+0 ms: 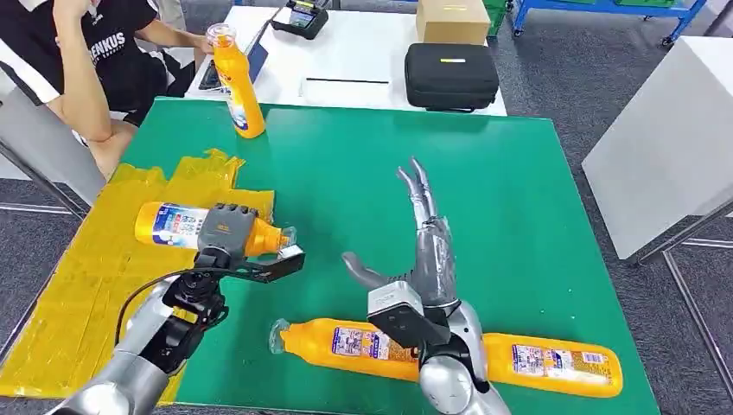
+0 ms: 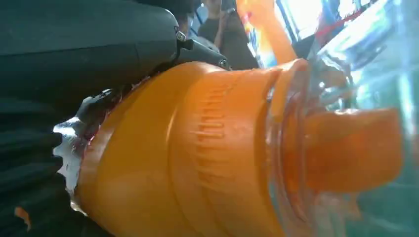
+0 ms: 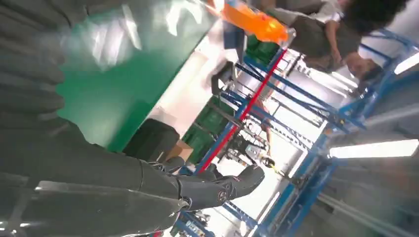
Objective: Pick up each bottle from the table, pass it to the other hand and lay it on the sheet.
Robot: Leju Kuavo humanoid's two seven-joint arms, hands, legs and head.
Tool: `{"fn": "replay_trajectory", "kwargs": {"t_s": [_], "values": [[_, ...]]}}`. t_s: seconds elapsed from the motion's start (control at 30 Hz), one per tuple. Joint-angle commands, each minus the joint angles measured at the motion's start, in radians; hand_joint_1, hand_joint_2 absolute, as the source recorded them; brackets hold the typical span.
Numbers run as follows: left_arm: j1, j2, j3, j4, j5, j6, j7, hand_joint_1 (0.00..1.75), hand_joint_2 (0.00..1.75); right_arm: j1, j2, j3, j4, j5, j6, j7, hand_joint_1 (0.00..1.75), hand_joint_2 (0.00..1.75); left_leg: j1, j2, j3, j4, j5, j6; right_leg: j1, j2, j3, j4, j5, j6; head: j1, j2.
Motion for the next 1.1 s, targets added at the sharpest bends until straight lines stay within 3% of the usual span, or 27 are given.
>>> {"fn": "replay_trajectory", "kwargs": {"t_s": [0.03, 0.2, 0.33, 0.37, 0.53, 0.67, 0.73, 0.83, 0.9, 1.1], "values": [[-0.088, 0.009, 0.028, 0.180, -0.004, 0.036, 0.059, 0.00, 1.75, -0.035, -0.037, 0.075, 0.054, 0.064, 0.130, 0.063, 0.00, 1.75, 0.001, 0.003, 0.006, 0.000, -0.003, -0.003, 0.002, 0.001, 0.006, 0.000, -0.002, -0.003, 0.000, 0.000], [-0.088, 0.009, 0.028, 0.180, -0.004, 0.036, 0.059, 0.00, 1.75, -0.035, -0.037, 0.075, 0.054, 0.064, 0.130, 0.063, 0.00, 1.75, 0.001, 0.001, 0.007, 0.000, -0.003, -0.003, 0.001, 0.000, 0.007, 0.000, -0.002, -0.003, 0.000, 0.000], [-0.089, -0.006, 0.053, 0.189, -0.004, 0.045, 0.043, 0.00, 1.75, -0.046, -0.063, 0.108, 0.070, 0.116, 0.210, 0.072, 0.00, 1.75, 0.001, 0.000, 0.003, 0.000, -0.001, -0.002, 0.001, 0.000, 0.004, -0.001, -0.001, -0.002, 0.000, 0.000], [-0.088, -0.008, 0.060, 0.189, -0.003, 0.049, 0.036, 0.00, 0.00, -0.045, -0.064, 0.109, 0.073, 0.121, 0.215, 0.071, 0.00, 1.75, 0.001, 0.001, 0.005, 0.000, -0.002, -0.002, 0.001, 0.000, 0.005, -0.001, -0.001, -0.002, 0.000, 0.000], [-0.064, -0.032, 0.125, 0.149, 0.074, 0.070, -0.117, 0.00, 0.00, -0.044, -0.080, 0.126, 0.088, 0.136, 0.261, 0.036, 0.00, 1.75, 0.001, 0.000, 0.004, 0.000, -0.001, -0.002, 0.001, -0.001, 0.004, -0.001, -0.001, -0.002, 0.000, 0.000], [-0.022, -0.025, 0.148, 0.048, 0.104, 0.096, -0.139, 0.00, 0.00, -0.044, -0.112, 0.146, 0.102, 0.170, 0.333, 0.066, 0.00, 1.75, 0.001, 0.000, 0.003, -0.001, -0.001, -0.001, 0.001, 0.000, 0.003, -0.001, -0.001, -0.001, 0.000, 0.000], [0.031, -0.022, 0.184, -0.072, 0.220, 0.094, -0.260, 0.00, 0.00, -0.040, -0.149, 0.182, 0.124, 0.179, 0.400, 0.064, 0.00, 1.75, 0.001, 0.002, 0.008, 0.000, -0.004, -0.003, 0.001, 0.000, 0.008, -0.001, -0.003, -0.002, 0.000, 0.000], [0.051, -0.010, 0.178, -0.123, 0.233, 0.072, -0.264, 0.00, 0.00, -0.034, -0.156, 0.186, 0.133, 0.178, 0.396, 0.063, 0.00, 1.75, 0.001, 0.001, 0.004, -0.001, -0.002, -0.002, 0.001, 0.000, 0.005, -0.001, -0.001, -0.002, 0.000, 0.000], [0.093, -0.005, 0.202, -0.224, 0.394, 0.071, -0.397, 0.00, 0.00, -0.037, -0.200, 0.238, 0.134, 0.203, 0.455, 0.054, 0.00, 1.75, 0.001, 0.001, 0.004, 0.000, -0.002, -0.002, 0.001, 0.000, 0.004, -0.001, -0.001, -0.002, 0.000, 0.000], [0.188, -0.013, 0.286, -0.473, 0.745, 0.042, -0.472, 0.00, 0.00, 0.008, -0.303, 0.305, 0.154, 0.259, 0.477, 0.019, 0.00, 1.75, 0.001, 0.002, 0.007, 0.000, -0.004, -0.003, 0.002, 0.000, 0.008, -0.001, -0.003, -0.002, 0.000, 0.000]]}}
